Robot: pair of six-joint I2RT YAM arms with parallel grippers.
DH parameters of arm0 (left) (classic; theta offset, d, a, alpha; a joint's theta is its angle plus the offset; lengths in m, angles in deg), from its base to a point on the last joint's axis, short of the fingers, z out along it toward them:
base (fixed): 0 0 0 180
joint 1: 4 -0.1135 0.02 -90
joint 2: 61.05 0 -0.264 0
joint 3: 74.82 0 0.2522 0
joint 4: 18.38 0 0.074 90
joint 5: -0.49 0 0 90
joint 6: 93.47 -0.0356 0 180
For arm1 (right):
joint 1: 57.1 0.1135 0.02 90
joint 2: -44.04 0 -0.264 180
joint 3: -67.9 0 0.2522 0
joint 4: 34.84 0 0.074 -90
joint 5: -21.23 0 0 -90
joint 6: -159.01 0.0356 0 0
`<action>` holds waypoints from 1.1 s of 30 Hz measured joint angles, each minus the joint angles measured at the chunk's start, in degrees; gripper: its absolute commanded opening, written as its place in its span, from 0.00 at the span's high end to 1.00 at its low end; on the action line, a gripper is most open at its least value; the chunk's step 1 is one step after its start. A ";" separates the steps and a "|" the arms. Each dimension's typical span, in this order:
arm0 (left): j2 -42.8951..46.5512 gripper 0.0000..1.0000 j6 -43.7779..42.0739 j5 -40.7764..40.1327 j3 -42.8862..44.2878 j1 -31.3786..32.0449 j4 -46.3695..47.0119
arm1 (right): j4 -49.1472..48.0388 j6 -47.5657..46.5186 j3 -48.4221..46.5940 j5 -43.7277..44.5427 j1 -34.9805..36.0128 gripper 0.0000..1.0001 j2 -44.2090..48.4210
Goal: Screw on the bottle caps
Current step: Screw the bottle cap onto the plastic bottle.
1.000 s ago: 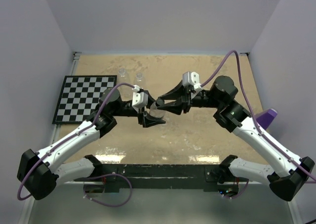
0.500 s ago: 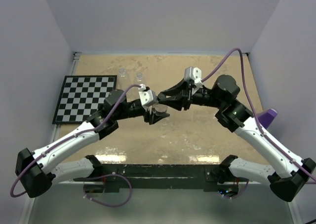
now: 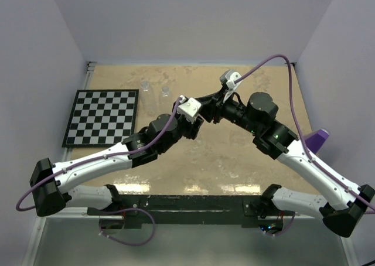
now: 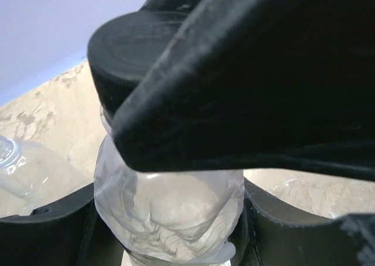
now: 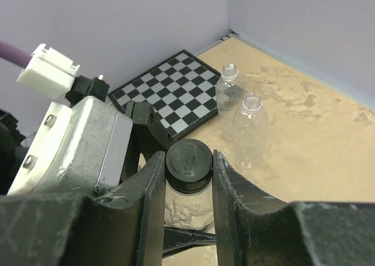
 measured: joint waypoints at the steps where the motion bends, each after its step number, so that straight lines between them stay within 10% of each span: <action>1: -0.46 1.00 0.33 -1.95 0.17 0.52 0.11 | 0.11 0.79 0.07 1.49 0.26 1.00 0.00; 7: -0.50 1.00 0.24 -1.86 0.17 0.81 -0.17 | -1.73 2.32 2.38 3.17 0.83 0.54 1.86; 12: 3.15 1.00 0.17 13.29 -3.56 -6.05 1.46 | -2.58 0.87 4.00 0.59 -0.61 0.35 3.17; 33: 9.35 1.00 -5.51 55.65 -7.96 -14.43 3.26 | -5.16 -9.94 3.87 -32.15 -4.28 0.37 3.80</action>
